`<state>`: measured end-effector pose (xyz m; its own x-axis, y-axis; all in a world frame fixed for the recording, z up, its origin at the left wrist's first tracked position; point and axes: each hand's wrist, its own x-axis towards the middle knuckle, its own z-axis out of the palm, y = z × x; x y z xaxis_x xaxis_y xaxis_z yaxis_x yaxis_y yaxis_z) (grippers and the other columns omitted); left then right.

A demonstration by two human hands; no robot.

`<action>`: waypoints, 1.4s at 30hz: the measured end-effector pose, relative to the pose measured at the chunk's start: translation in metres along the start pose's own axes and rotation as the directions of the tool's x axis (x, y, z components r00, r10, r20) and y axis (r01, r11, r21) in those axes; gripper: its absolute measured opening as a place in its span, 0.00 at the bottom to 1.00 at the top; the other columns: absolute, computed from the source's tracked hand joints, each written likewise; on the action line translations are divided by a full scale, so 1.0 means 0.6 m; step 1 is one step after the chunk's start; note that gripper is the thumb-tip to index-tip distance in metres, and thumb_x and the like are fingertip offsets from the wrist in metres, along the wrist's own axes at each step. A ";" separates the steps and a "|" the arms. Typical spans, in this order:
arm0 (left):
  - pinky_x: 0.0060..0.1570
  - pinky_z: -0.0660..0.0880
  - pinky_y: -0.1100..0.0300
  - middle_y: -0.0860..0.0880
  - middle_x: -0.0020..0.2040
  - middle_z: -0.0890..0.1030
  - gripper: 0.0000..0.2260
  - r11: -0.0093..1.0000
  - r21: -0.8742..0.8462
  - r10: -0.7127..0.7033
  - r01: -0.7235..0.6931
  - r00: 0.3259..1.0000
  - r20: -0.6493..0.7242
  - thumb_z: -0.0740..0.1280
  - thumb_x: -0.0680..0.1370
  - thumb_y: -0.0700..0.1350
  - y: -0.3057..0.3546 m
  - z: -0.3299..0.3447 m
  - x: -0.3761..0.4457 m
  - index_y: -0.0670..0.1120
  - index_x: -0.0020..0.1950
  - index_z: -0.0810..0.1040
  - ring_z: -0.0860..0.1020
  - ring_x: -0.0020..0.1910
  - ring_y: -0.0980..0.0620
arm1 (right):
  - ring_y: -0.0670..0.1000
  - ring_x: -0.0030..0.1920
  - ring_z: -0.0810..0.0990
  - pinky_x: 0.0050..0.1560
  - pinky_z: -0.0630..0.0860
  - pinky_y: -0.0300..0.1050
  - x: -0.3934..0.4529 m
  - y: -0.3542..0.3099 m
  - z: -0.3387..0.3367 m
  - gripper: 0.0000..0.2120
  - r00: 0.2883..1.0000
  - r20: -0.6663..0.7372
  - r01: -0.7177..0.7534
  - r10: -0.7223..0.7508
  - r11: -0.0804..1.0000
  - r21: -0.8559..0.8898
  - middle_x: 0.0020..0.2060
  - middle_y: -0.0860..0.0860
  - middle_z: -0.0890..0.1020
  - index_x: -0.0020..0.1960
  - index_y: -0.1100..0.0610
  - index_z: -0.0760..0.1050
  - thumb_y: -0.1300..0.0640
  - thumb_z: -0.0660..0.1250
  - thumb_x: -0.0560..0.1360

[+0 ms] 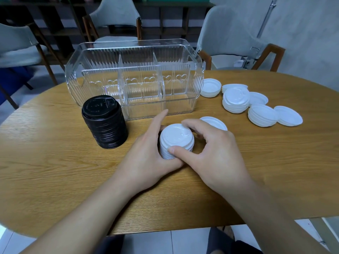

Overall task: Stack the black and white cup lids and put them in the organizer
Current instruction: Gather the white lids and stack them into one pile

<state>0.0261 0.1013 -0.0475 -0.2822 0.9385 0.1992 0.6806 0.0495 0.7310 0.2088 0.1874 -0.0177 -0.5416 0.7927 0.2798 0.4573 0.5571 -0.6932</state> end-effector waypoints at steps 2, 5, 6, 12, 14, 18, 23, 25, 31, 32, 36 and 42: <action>0.70 0.74 0.63 0.64 0.73 0.78 0.49 0.999 0.027 0.017 -0.017 1.000 -0.014 0.82 0.73 0.60 0.000 0.000 0.000 0.63 0.88 0.58 0.77 0.70 0.63 | 0.34 0.66 0.78 0.64 0.69 0.24 0.002 0.002 -0.004 0.32 1.000 0.015 0.013 -0.013 1.000 0.017 0.63 0.33 0.83 0.73 0.42 0.80 0.39 0.82 0.71; 0.71 0.66 0.73 0.63 0.77 0.75 0.47 0.998 0.061 0.020 -0.017 0.998 -0.056 0.82 0.74 0.63 -0.004 0.001 0.003 0.61 0.87 0.61 0.73 0.74 0.64 | 0.38 0.65 0.79 0.67 0.71 0.31 0.012 0.017 -0.022 0.23 0.995 -0.074 0.065 -0.063 0.998 0.022 0.63 0.37 0.84 0.71 0.46 0.82 0.43 0.79 0.77; 0.71 0.64 0.74 0.63 0.78 0.74 0.47 0.998 0.065 0.013 -0.009 0.998 -0.066 0.82 0.74 0.63 -0.006 0.002 0.004 0.60 0.87 0.61 0.72 0.76 0.64 | 0.40 0.64 0.80 0.68 0.73 0.36 0.018 0.026 -0.030 0.20 0.992 -0.105 0.064 -0.066 0.998 -0.022 0.63 0.39 0.84 0.70 0.47 0.83 0.45 0.77 0.79; 0.71 0.57 0.80 0.61 0.78 0.73 0.42 0.995 0.102 0.027 -0.018 0.995 -0.094 0.80 0.77 0.62 -0.008 0.002 0.007 0.56 0.86 0.65 0.69 0.77 0.64 | 0.51 0.63 0.76 0.70 0.66 0.51 0.031 0.084 -0.034 0.17 0.999 -0.033 -0.027 0.016 0.924 -0.382 0.58 0.44 0.81 0.63 0.49 0.86 0.42 0.78 0.77; 0.70 0.57 0.81 0.61 0.77 0.73 0.41 0.993 0.112 0.034 -0.023 0.995 -0.096 0.79 0.77 0.62 -0.006 0.000 0.006 0.56 0.86 0.66 0.70 0.75 0.65 | 0.53 0.59 0.78 0.67 0.65 0.51 0.033 0.089 -0.025 0.12 1.000 -0.015 0.016 -0.025 0.896 -0.444 0.54 0.45 0.82 0.59 0.49 0.87 0.45 0.78 0.79; 0.69 0.57 0.82 0.61 0.77 0.73 0.41 0.993 0.112 0.036 -0.026 0.995 -0.095 0.79 0.77 0.63 -0.004 -0.002 0.005 0.56 0.86 0.66 0.68 0.73 0.68 | 0.56 0.53 0.80 0.64 0.65 0.53 0.037 0.088 -0.017 0.03 0.993 -0.054 0.062 -0.102 0.867 -0.494 0.49 0.48 0.83 0.54 0.51 0.88 0.54 0.75 0.81; 0.70 0.57 0.80 0.60 0.79 0.73 0.40 0.993 0.113 0.042 -0.031 0.995 -0.095 0.79 0.77 0.62 -0.005 -0.002 0.005 0.56 0.86 0.66 0.69 0.75 0.65 | 0.54 0.50 0.79 0.63 0.68 0.54 0.036 0.084 -0.010 0.01 0.991 -0.070 0.063 -0.114 0.857 -0.512 0.45 0.46 0.82 0.50 0.50 0.85 0.55 0.76 0.80; 0.71 0.58 0.79 0.61 0.79 0.73 0.41 0.994 0.107 0.045 -0.036 0.995 -0.085 0.79 0.77 0.62 -0.006 -0.002 0.005 0.57 0.86 0.65 0.70 0.77 0.64 | 0.53 0.49 0.78 0.62 0.67 0.52 0.035 0.082 -0.010 0.05 0.992 -0.082 0.045 -0.097 0.873 -0.486 0.44 0.45 0.81 0.47 0.49 0.83 0.55 0.77 0.79; 0.78 0.62 0.69 0.63 0.80 0.72 0.41 0.996 0.077 0.060 -0.055 0.996 -0.072 0.81 0.76 0.61 -0.009 0.001 0.004 0.58 0.85 0.67 0.69 0.80 0.65 | 0.49 0.45 0.77 0.62 0.70 0.53 0.036 0.077 -0.019 0.14 0.994 -0.104 -0.001 -0.041 0.930 -0.368 0.39 0.42 0.79 0.41 0.47 0.77 0.49 0.82 0.75; 0.79 0.64 0.66 0.64 0.80 0.72 0.41 0.996 0.071 0.060 -0.055 0.996 -0.070 0.81 0.76 0.61 -0.009 0.002 0.004 0.58 0.85 0.67 0.69 0.79 0.65 | 0.49 0.45 0.78 0.60 0.72 0.53 0.036 0.077 -0.022 0.14 0.993 -0.111 -0.006 -0.031 0.949 -0.316 0.39 0.42 0.79 0.41 0.47 0.77 0.47 0.82 0.74; 0.81 0.68 0.55 0.65 0.78 0.73 0.42 0.996 0.051 0.072 -0.070 0.997 -0.034 0.82 0.74 0.63 -0.009 0.003 0.004 0.62 0.84 0.67 0.71 0.78 0.63 | 0.46 0.41 0.80 0.48 0.77 0.49 0.035 0.066 -0.038 0.13 0.975 -0.210 -0.070 0.069 0.998 0.005 0.37 0.44 0.82 0.40 0.49 0.80 0.48 0.84 0.73; 0.79 0.70 0.55 0.63 0.77 0.75 0.44 0.996 -0.047 0.078 -0.082 0.993 -0.088 0.82 0.72 0.66 0.001 0.001 0.001 0.59 0.84 0.68 0.72 0.78 0.62 | 0.49 0.43 0.86 0.49 0.81 0.45 0.034 0.037 -0.047 0.05 0.973 -0.094 -0.133 0.213 0.840 0.526 0.43 0.50 0.90 0.47 0.55 0.86 0.56 0.81 0.77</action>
<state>0.0267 0.1021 -0.0473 -0.2868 0.9057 0.3120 0.6687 -0.0439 0.7422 0.2278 0.2231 -0.0084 -0.3632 0.9128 0.1870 0.0852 0.2324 -0.9689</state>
